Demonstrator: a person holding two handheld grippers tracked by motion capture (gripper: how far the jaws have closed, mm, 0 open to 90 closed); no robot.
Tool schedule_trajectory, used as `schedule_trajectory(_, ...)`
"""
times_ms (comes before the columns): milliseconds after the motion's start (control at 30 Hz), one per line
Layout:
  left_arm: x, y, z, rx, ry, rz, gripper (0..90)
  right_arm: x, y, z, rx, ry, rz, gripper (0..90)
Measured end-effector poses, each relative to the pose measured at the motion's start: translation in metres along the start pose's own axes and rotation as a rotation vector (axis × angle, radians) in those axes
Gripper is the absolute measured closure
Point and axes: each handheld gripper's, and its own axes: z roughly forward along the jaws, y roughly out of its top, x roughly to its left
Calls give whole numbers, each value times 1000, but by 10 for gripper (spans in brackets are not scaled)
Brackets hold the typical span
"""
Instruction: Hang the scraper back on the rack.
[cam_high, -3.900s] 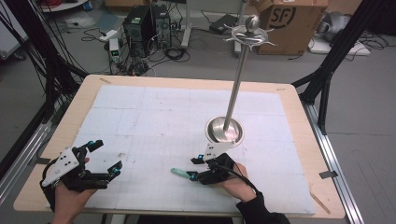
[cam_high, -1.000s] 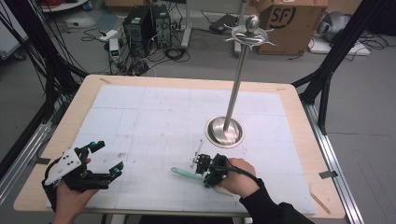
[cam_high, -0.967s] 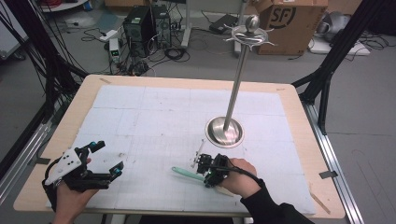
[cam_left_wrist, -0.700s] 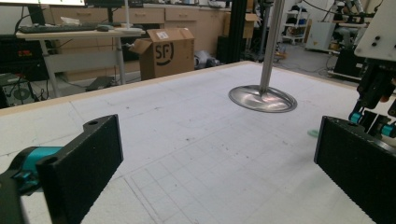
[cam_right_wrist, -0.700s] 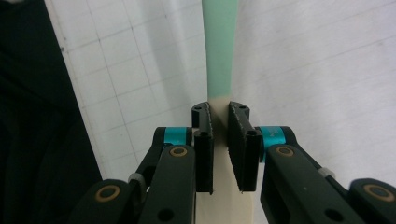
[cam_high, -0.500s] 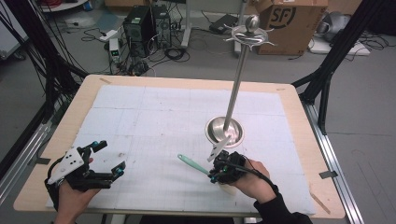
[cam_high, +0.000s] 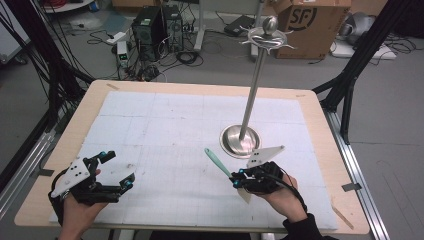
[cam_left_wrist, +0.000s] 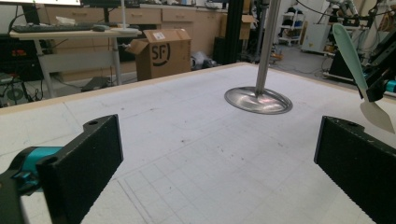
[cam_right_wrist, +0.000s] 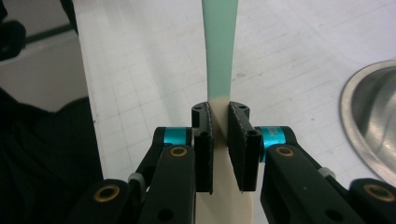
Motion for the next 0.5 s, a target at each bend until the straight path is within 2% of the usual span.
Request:
schedule_trajectory(133,0,0,0,2,2,0,17,-4,-7,-12,-124,-11,13,811)
schedule_trajectory(167,0,0,0,3,1,0,17,-5,-8,-16,-153,-5,32,811)
schedule_trajectory(267,-1,-1,1,6,-1,-1,17,-8,-14,-26,-238,-17,48,811)
schedule_trajectory(333,-1,0,1,-2,-12,-11,17,-11,-17,-32,-276,-24,64,811)
schedule_trajectory(500,-4,3,0,-14,-24,-5,17,-22,-28,-46,-344,-40,92,811)
